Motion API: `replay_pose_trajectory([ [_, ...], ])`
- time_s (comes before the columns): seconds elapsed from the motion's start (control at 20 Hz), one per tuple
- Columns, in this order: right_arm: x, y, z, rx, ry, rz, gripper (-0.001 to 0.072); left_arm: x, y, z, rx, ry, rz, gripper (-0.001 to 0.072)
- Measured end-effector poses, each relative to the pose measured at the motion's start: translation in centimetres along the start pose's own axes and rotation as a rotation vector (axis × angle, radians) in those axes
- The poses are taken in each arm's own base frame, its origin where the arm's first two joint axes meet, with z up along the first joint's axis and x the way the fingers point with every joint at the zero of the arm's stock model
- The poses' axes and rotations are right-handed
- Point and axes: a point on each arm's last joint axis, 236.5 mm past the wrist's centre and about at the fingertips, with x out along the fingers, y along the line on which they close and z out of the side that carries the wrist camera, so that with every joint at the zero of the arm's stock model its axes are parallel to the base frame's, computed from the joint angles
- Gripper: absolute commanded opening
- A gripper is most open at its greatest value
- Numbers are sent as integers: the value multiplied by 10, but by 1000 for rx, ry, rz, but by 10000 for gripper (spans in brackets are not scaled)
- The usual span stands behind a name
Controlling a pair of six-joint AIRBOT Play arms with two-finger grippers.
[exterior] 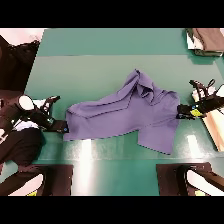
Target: Fold the shirts.
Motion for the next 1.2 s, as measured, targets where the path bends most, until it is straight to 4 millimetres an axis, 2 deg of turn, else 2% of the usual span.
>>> replay_pose_trajectory([
  [0.15,0,0,-1,0,6,1,23,12,-1,-8,-29,8,-3,604],
  [0.45,0,0,-3,0,11,2,23,19,-8,-9,-62,-3,-30,593],
  [0.5,0,1,-3,0,11,2,23,20,-10,-9,-67,-7,-41,356],
  [0.55,0,1,-3,0,11,2,24,22,-13,-7,-73,-12,-52,213],
  [0.6,0,1,-3,0,11,2,23,23,-14,-7,-72,-14,-59,175],
  [0.7,0,0,-3,0,11,2,24,22,-15,-3,-64,-28,-65,151],
  [0.75,0,1,-3,0,11,2,24,22,-16,-3,-62,-30,-69,23],
  [1.0,-7,2,0,-7,-22,-1,23,15,-19,5,-32,-59,-72,23],
  [1.1,-18,5,4,-18,-80,-4,23,-1,-21,18,-2,-112,-59,23],
  [1.2,-38,8,9,-30,-159,-8,23,-33,-27,37,42,-206,-44,23],
])
